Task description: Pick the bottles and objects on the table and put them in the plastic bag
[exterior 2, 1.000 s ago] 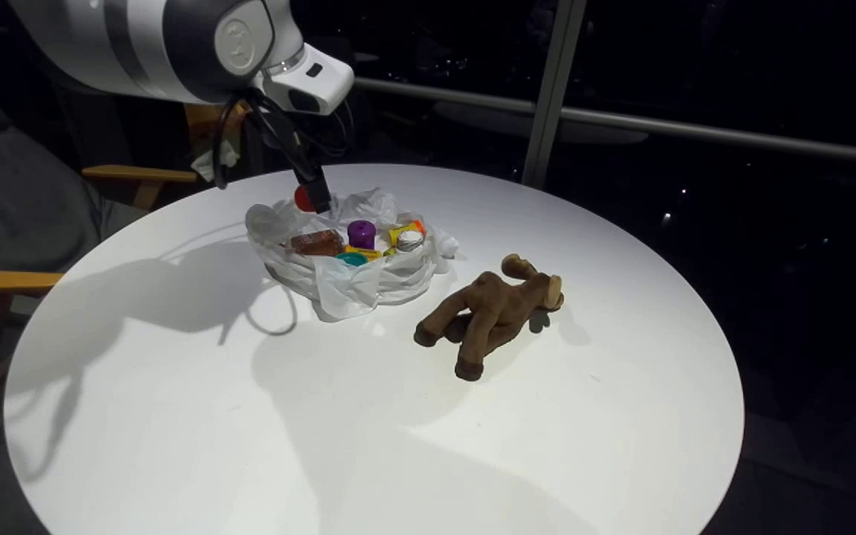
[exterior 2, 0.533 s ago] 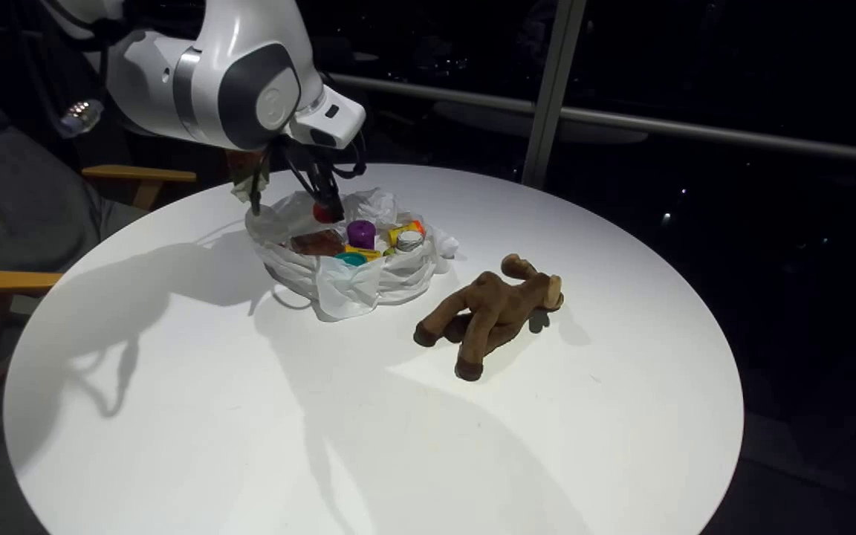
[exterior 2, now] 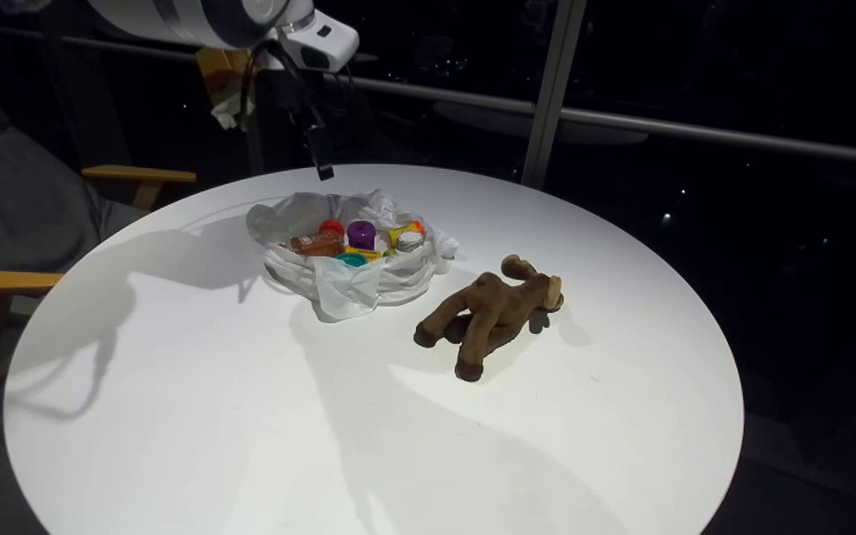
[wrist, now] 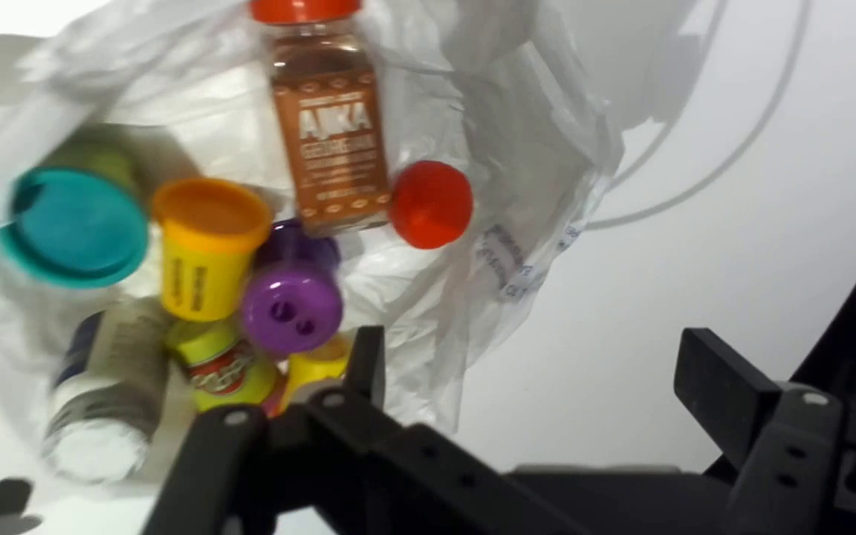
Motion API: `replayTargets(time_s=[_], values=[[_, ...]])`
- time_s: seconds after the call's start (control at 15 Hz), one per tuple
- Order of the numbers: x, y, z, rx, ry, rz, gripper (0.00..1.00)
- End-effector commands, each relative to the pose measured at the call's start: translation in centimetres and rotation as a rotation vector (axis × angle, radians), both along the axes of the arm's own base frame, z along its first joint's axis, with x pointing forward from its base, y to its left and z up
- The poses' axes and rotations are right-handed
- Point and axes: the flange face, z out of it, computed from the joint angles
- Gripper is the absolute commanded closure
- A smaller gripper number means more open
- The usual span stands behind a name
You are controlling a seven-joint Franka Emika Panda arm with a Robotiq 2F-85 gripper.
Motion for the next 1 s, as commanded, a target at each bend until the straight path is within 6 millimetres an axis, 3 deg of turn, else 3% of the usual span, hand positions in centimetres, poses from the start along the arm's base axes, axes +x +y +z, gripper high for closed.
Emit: replayTargets(time_s=[0.0,0.13,0.27,0.53,0.73,0.93], values=[[-4.2,-5.1,5.6,-0.153,0.11,0.075,0.0],[-5.2,-9.0,7.4,-0.25,0.143,0.128,0.0],[-5.7,-13.6,7.6,-0.323,0.168,0.151,0.0],[-6.0,-20.6,4.1,-0.409,0.182,0.2,0.0],[-6.5,-23.5,0.3,-0.436,0.244,0.227,0.0],[-6.1,-24.0,-2.8,-0.419,0.244,0.238,0.0]])
